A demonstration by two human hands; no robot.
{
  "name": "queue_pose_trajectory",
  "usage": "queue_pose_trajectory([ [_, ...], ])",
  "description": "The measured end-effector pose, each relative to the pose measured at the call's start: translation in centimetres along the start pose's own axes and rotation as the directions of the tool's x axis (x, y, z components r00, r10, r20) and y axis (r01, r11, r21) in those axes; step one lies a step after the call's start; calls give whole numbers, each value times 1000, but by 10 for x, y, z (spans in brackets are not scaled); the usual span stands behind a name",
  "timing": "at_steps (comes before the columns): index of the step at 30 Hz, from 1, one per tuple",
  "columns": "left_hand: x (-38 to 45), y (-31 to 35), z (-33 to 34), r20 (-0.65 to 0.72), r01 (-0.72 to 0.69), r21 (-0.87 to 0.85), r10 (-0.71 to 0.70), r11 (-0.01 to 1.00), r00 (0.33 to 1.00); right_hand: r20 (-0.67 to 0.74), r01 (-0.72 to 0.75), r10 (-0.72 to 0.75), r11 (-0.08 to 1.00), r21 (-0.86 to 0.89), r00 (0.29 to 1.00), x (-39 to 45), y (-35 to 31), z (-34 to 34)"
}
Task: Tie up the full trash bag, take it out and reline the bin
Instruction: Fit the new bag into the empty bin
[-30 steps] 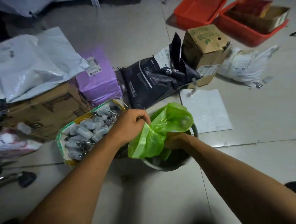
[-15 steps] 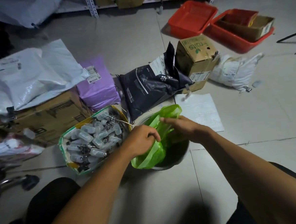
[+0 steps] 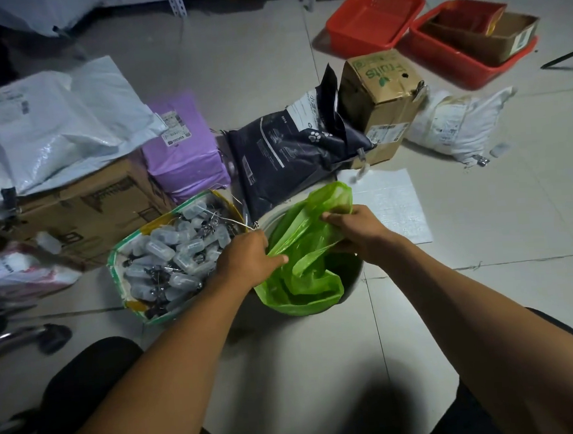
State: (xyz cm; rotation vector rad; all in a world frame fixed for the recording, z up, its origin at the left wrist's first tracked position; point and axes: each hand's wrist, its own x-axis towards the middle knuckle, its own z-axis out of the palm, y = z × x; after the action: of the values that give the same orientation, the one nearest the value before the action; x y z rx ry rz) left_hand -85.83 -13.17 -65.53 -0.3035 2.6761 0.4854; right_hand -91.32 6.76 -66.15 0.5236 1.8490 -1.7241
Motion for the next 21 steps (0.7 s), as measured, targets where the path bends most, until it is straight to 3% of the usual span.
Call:
queue_pose_trajectory([
  [3, -4, 3, 4, 11, 3, 187, -5, 982, 1000, -14, 22, -22, 999, -45, 1000, 1, 0, -2],
  [5, -4, 2, 6, -32, 33, 208, -26, 978, 999, -38, 44, -48, 994, -101, 998, 0, 2, -4],
  [7, -3, -2, 7, -56, 41, 45, -38, 998, 998, -88, 93, -115, 971, -222, 989, 2, 6, -8],
  [9, 4, -9, 8, -54, 51, -246, -67, 968, 996, -147, 133, -197, 923, -361, 969, 7, 11, -15],
  [10, 9, -13, 8, -42, 78, -411, -105, 908, 994, -177, 138, -230, 897, -420, 957, 7, 12, -17],
  [12, 15, -17, 7, 13, 161, -704, -215, 692, 977, -231, 136, -281, 857, -497, 931, 6, 12, -21],
  [15, 16, -16, 9, 110, 242, -863, -303, 444, 947, -287, 120, -339, 807, -579, 896, 4, 16, -28],
  [18, 15, -25, 16, 165, 275, -908, -334, 316, 928, -318, 84, -334, 795, -601, 887, 5, 26, -36],
  [21, 16, -34, 24, 163, 294, -893, -366, 340, 916, -329, 38, -302, 785, -619, 895, 5, 37, -41],
])
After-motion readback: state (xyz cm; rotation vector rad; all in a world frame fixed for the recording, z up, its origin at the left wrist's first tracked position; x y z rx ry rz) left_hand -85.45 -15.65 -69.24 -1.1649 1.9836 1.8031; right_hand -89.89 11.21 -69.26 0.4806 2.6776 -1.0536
